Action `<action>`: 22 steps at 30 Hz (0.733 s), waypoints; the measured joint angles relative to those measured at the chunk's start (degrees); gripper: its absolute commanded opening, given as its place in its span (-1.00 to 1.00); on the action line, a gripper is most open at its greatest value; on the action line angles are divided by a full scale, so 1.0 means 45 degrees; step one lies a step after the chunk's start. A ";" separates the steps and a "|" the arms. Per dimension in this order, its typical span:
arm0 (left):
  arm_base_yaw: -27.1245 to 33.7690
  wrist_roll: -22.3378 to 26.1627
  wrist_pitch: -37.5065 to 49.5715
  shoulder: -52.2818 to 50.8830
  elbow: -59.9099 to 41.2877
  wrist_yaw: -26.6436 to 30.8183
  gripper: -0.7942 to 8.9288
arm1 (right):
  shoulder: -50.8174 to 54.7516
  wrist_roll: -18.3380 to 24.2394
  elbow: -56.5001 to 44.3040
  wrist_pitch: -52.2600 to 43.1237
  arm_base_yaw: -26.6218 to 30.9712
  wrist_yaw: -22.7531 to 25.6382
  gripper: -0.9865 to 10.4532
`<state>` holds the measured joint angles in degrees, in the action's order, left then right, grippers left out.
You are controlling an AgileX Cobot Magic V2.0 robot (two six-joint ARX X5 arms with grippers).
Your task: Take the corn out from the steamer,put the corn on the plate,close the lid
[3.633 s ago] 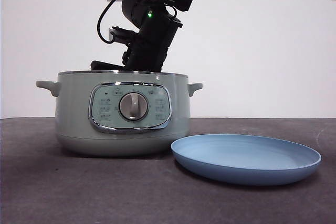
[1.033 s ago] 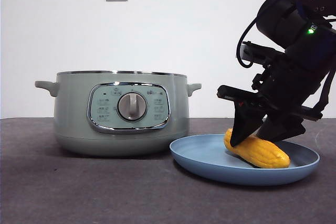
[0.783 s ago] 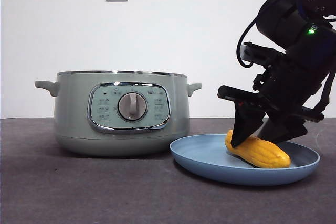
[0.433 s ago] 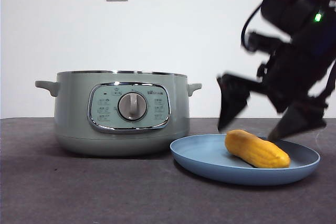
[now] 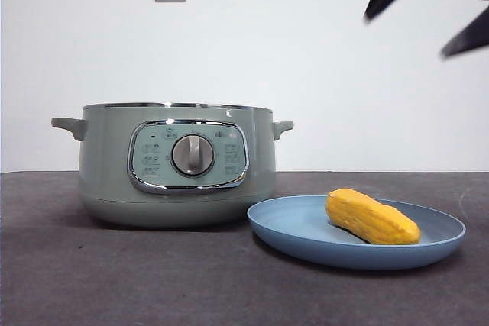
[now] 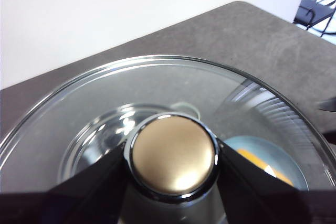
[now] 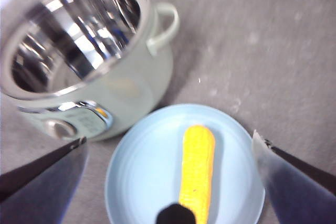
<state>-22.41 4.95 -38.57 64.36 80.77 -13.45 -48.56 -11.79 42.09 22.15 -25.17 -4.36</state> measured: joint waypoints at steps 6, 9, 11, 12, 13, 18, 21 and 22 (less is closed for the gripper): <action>0.0000 -0.0005 0.2783 0.1073 -0.1579 -0.0126 -0.85 | 0.2535 -0.0005 0.0000 0.1647 0.0000 0.0015 0.16; 0.0000 -0.0010 0.3575 0.1870 -0.1962 -0.0044 -0.85 | 0.3385 -0.0005 0.0000 0.2540 0.0000 0.0015 0.16; 0.0000 -0.0005 0.4114 0.2482 -0.1996 -0.0029 -0.85 | 0.3784 -0.0005 0.0000 0.3104 0.0000 0.0015 0.16; 0.0000 -0.0005 0.4483 0.2793 -0.2001 -0.0019 -0.85 | 0.3959 -0.0010 0.0000 0.3376 0.0000 0.0015 0.16; 0.0000 -0.0010 0.4813 0.3045 -0.2001 -0.0005 -0.85 | 0.4085 -0.0005 0.0000 0.3585 0.0000 0.0015 0.16; 0.0000 -0.0005 0.5955 0.4158 -0.1996 0.0005 -0.85 | 0.4381 -0.0010 0.0000 0.4507 0.0000 0.0015 0.16; 0.0000 -0.0005 0.6139 0.4765 -0.1996 0.0053 -0.85 | 0.4381 -0.0010 0.0000 0.4648 0.0000 0.0015 0.16; 0.0000 -0.0005 0.6178 0.4954 -0.2001 0.0107 -0.85 | 0.4376 -0.0010 0.0000 0.4643 0.0000 0.0015 0.16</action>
<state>-22.41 4.93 -10.76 86.65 71.77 -12.97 -28.86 -11.84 42.09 43.05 -25.17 -4.29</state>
